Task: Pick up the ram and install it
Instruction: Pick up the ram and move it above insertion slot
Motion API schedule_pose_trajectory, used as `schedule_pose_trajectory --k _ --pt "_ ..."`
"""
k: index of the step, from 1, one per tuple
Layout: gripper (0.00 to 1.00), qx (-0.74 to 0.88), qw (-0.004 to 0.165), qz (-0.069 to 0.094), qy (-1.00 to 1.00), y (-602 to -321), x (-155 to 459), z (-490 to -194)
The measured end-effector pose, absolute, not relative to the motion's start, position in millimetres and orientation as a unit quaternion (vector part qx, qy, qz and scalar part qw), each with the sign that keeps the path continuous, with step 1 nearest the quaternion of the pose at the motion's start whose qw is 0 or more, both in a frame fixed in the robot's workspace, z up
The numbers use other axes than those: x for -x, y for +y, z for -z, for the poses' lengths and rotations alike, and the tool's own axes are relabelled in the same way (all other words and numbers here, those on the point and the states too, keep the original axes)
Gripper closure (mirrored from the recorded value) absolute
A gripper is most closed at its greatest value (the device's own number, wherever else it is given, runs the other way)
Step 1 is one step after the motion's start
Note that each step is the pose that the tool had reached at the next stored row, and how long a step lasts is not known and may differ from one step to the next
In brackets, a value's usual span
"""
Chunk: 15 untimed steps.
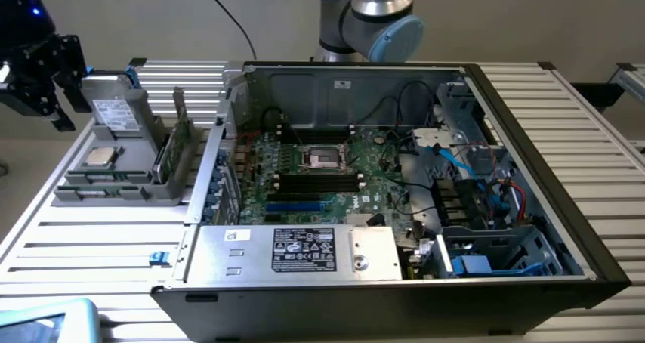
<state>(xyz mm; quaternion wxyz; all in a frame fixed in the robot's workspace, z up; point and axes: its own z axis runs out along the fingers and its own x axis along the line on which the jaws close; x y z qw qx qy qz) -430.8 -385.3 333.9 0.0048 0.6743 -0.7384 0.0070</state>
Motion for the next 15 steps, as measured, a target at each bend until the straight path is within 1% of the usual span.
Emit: schedule_pose_trajectory --k 15 --pt "0.51 -0.681 0.006 -0.006 -0.733 -393 430 -307"
